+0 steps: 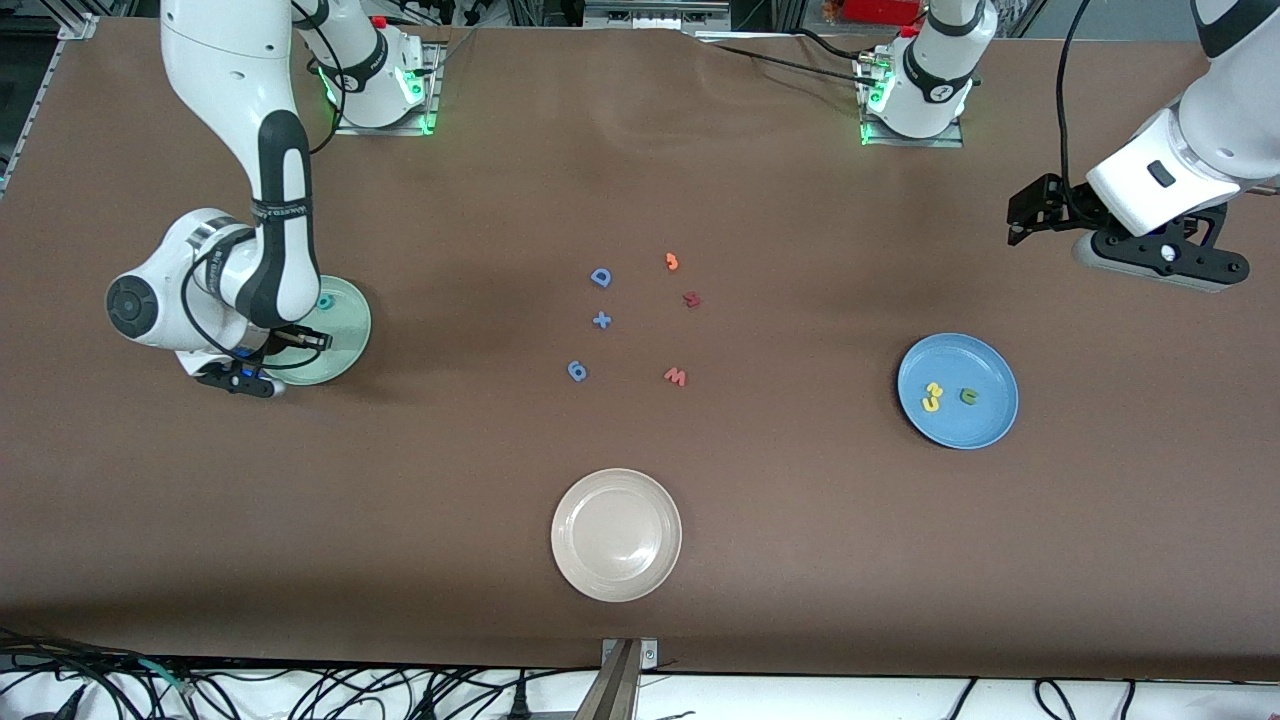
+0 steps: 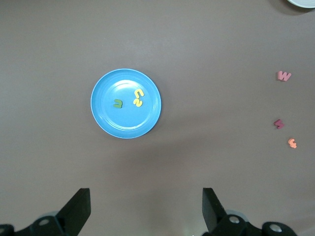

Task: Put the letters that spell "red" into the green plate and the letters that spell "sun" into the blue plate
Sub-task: 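Carry the orange e to the green plate and open the right gripper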

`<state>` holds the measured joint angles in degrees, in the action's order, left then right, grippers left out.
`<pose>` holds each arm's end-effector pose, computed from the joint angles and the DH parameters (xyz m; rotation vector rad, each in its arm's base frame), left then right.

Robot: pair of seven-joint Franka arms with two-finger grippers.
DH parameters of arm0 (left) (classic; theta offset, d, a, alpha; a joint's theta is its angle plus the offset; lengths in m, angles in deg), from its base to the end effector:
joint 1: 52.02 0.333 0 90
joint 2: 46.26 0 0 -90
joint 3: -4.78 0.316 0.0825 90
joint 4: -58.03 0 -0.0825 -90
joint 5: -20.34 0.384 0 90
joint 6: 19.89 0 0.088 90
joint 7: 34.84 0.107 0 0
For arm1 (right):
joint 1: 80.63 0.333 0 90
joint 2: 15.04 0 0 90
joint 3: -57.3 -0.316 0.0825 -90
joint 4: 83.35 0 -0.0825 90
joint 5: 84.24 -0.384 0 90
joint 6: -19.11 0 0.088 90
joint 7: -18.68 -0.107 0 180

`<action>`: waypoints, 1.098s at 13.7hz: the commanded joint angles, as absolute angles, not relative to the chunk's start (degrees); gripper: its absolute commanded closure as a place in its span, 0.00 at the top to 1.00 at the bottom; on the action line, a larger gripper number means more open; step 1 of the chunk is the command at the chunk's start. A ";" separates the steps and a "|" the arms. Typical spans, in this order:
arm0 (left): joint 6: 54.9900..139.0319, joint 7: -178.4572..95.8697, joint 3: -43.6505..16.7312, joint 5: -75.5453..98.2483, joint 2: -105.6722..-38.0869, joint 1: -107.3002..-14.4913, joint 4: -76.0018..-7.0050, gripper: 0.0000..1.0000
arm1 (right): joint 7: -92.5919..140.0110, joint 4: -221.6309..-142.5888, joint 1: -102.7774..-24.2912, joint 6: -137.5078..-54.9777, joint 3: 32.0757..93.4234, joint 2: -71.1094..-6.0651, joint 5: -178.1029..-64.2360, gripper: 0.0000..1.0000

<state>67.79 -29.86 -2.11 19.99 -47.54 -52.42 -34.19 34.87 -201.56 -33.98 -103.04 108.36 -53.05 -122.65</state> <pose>0.5500 -0.0703 0.5907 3.1129 -0.3347 -0.1591 0.5542 -0.0220 0.1939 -3.0667 0.3281 0.3709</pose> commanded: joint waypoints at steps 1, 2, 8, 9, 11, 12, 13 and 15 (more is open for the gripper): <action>66.68 -29.31 -1.99 20.96 -47.58 -52.46 -33.02 1.00 | 36.61 -202.88 -33.79 -104.28 108.19 -53.62 -124.40 0.23; 66.68 -29.22 -1.99 20.96 -47.58 -52.46 -33.11 1.00 | 36.61 -203.06 -33.87 -104.11 108.10 -53.71 -124.40 0.25; 66.68 -29.13 -1.99 20.96 -47.58 -52.29 -33.11 1.00 | 36.52 -203.24 -33.79 -103.41 108.28 -53.36 -124.40 1.00; 66.68 -29.04 -1.99 20.96 -47.58 -52.29 -33.11 1.00 | 36.52 -202.80 -33.70 -102.80 108.62 -52.92 -124.40 1.00; 66.60 -29.04 -1.99 20.96 -47.58 -52.20 -33.11 1.00 | 36.26 -200.00 -33.44 -98.16 111.34 -51.60 -124.40 1.00; 66.60 -29.04 -1.99 20.96 -47.58 -52.20 -33.11 1.00 | 35.99 -197.63 -33.09 -94.22 113.44 -51.60 -124.40 1.00; 66.60 -29.04 -1.99 20.96 -47.58 -52.20 -33.11 1.00 | 35.73 -194.56 -32.74 -89.13 115.72 -51.60 -124.31 0.99; 66.60 -28.95 -1.99 20.96 -47.58 -52.20 -33.11 1.00 | 34.94 -188.15 -32.91 -79.63 119.25 -51.68 -123.97 0.99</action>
<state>67.78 -29.86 -2.03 19.99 -47.54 -52.24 -34.19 35.07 -193.41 -33.13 -87.39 115.95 -52.47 -123.43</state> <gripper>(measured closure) 0.000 0.000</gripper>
